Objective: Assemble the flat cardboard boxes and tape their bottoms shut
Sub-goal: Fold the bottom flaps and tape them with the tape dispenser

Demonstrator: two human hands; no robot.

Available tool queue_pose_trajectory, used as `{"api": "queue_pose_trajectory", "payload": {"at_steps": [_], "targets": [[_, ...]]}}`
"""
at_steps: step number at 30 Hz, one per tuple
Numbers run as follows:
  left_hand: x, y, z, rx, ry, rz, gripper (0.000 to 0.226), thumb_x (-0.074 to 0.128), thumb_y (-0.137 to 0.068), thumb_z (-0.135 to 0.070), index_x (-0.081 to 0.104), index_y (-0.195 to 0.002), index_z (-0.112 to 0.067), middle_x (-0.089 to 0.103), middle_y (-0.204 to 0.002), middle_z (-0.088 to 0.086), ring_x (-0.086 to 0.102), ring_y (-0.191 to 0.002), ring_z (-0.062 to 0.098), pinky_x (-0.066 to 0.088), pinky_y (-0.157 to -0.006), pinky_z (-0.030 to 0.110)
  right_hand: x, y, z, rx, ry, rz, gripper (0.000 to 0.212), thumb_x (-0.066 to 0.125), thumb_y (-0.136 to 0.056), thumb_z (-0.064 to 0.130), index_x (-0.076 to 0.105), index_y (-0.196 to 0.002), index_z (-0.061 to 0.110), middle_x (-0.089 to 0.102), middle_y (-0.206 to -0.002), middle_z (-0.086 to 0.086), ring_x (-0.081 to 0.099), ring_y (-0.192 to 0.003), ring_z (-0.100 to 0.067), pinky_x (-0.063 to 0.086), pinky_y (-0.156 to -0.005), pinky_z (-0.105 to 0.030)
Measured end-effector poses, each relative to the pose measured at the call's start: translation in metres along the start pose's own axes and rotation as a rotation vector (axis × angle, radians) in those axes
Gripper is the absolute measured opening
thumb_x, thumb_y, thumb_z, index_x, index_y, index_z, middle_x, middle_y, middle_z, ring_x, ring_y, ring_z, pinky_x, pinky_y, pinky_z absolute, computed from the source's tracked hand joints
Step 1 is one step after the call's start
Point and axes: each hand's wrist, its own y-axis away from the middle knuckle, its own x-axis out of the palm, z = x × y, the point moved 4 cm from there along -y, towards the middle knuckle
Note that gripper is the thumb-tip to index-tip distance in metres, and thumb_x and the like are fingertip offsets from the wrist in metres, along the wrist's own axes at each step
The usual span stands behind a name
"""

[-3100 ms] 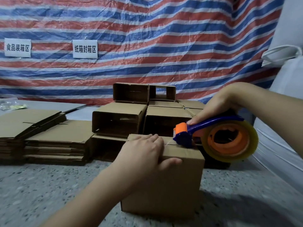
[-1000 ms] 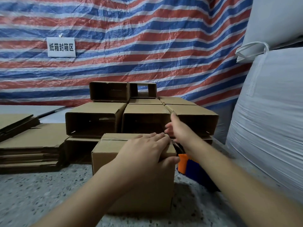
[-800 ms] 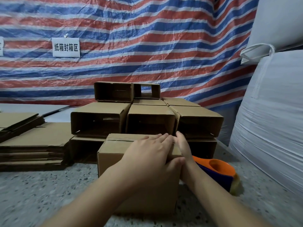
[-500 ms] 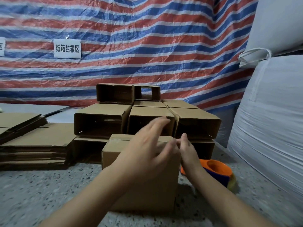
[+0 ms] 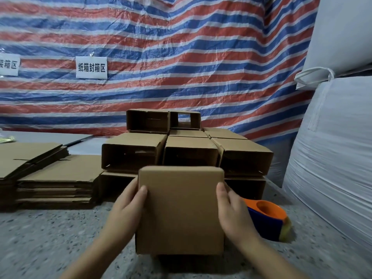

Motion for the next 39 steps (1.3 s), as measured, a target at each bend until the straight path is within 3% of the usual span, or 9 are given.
{"api": "queue_pose_trajectory", "payload": {"at_steps": [6, 9, 12, 17, 22, 26, 31, 36, 39], "targets": [[-0.009, -0.041, -0.008, -0.379, -0.093, -0.032, 0.025, 0.053, -0.097, -0.044, 0.062, -0.099, -0.021, 0.065, -0.099, 0.0, 0.059, -0.087, 0.015, 0.043, -0.07, 0.029, -0.009, -0.05, 0.007, 0.46, 0.306, 0.148, 0.069, 0.026, -0.103, 0.064, 0.056, -0.139, 0.013, 0.066, -0.109, 0.0, 0.061, -0.094, -0.015, 0.045, -0.072, -0.028], [-0.003, -0.045, 0.019, -0.592, -0.124, 0.014, 0.043, 0.058, -0.096, -0.042, 0.06, -0.115, -0.004, 0.065, -0.109, 0.014, 0.062, -0.1, 0.028, 0.049, -0.088, 0.038, 0.003, -0.052, -0.016, 0.555, 0.377, 0.211, 0.07, 0.029, -0.103, 0.061, 0.041, -0.153, 0.013, 0.053, -0.146, -0.01, 0.053, -0.129, -0.03, 0.045, -0.103, -0.037], [-0.003, -0.043, 0.036, -0.665, -0.145, 0.024, 0.045, 0.058, -0.095, -0.046, 0.059, -0.114, -0.005, 0.064, -0.1, 0.012, 0.062, -0.096, 0.027, 0.049, -0.084, 0.037, 0.009, -0.05, -0.03, 0.578, 0.345, 0.141, 0.072, 0.034, -0.101, 0.062, 0.042, -0.152, 0.012, 0.052, -0.148, -0.011, 0.052, -0.131, -0.031, 0.044, -0.102, -0.037], [-0.013, -0.044, 0.034, -0.603, -0.087, -0.021, 0.046, 0.045, -0.102, -0.043, 0.056, -0.125, -0.006, 0.062, -0.112, 0.011, 0.059, -0.1, 0.027, 0.047, -0.086, 0.038, -0.001, -0.039, -0.031, 0.689, 0.215, 0.096, 0.084, 0.024, -0.099, 0.072, 0.038, -0.153, 0.009, 0.053, -0.146, -0.017, 0.053, -0.131, -0.035, 0.044, -0.105, -0.042], [-0.023, 0.0, 0.051, -0.502, -0.076, -0.049, 0.039, 0.039, -0.102, -0.045, 0.056, -0.124, -0.017, 0.06, -0.116, 0.005, 0.058, -0.1, 0.022, 0.048, -0.088, 0.042, 0.0, 0.012, -0.041, 0.609, -0.121, 0.072, 0.054, 0.038, -0.103, 0.055, 0.049, -0.147, 0.025, 0.05, -0.15, -0.007, 0.046, -0.138, -0.028, 0.034, -0.116, -0.051], [-0.011, 0.03, 0.04, -0.3, -0.062, -0.09, 0.022, 0.038, -0.102, -0.035, 0.058, -0.109, -0.029, 0.061, -0.107, -0.004, 0.056, -0.099, 0.011, 0.046, -0.082, 0.036, 0.017, 0.042, -0.029, 0.489, -0.221, -0.013, 0.033, 0.041, -0.104, 0.035, 0.071, -0.099, 0.02, 0.073, -0.105, -0.007, 0.064, -0.101, -0.018, 0.047, -0.08, -0.035], [-0.01, 0.022, -0.053, 0.151, -0.114, -0.087, 0.035, 0.035, -0.085, -0.071, 0.056, -0.108, -0.055, 0.064, -0.104, -0.032, 0.056, -0.1, -0.016, 0.041, -0.075, 0.017, -0.012, 0.006, 0.045, 0.214, -0.391, -0.135, 0.037, 0.039, -0.103, 0.041, 0.069, -0.11, 0.021, 0.075, -0.103, -0.009, 0.07, -0.1, -0.026, 0.054, -0.077, -0.038], [0.001, -0.078, -0.142, 0.282, -0.149, -0.045, 0.053, 0.032, -0.096, -0.065, 0.06, -0.124, -0.03, 0.065, -0.103, -0.016, 0.059, -0.099, -0.001, 0.041, -0.075, 0.022, -0.041, -0.088, 0.137, 0.057, -0.407, -0.052, 0.044, 0.035, -0.102, 0.047, 0.073, -0.098, 0.026, 0.077, -0.08, -0.001, 0.075, -0.076, -0.017, 0.058, -0.054, -0.03], [0.018, -0.15, -0.167, 0.224, -0.146, -0.013, 0.048, 0.03, -0.1, -0.059, 0.058, -0.114, -0.022, 0.062, -0.102, -0.004, 0.058, -0.093, 0.008, 0.04, -0.071, 0.023, -0.049, -0.156, 0.153, 0.064, -0.333, -0.093, 0.036, 0.04, -0.101, 0.047, 0.068, -0.1, 0.026, 0.074, -0.092, -0.004, 0.07, -0.088, -0.021, 0.055, -0.056, -0.03]]}}
